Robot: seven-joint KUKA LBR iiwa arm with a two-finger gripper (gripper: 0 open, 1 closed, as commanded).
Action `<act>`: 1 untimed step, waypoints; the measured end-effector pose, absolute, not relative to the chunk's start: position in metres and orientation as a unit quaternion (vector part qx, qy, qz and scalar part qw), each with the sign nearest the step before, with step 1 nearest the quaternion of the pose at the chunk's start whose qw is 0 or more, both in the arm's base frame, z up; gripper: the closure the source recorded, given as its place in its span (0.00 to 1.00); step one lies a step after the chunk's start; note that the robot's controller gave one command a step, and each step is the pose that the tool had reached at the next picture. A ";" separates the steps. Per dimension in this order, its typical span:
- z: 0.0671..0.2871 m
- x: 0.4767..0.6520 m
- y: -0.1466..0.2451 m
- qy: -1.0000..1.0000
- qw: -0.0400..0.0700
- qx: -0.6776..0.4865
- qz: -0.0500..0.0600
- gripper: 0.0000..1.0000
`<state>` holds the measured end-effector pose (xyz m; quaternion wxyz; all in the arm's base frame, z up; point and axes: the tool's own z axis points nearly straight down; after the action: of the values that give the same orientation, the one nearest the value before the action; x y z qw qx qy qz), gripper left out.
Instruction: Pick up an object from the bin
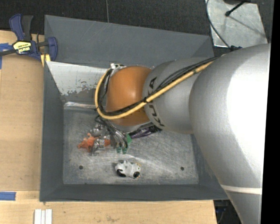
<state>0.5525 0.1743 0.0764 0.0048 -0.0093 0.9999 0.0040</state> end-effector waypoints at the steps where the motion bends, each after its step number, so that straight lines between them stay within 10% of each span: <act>1: 0.080 0.552 0.174 1.000 0.003 -0.009 0.003 1.00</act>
Offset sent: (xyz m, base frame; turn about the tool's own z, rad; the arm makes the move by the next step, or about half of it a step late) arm 0.0000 -0.0001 0.0584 0.0000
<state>0.5517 0.1736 0.0797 0.0028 -0.0093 0.9999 0.0027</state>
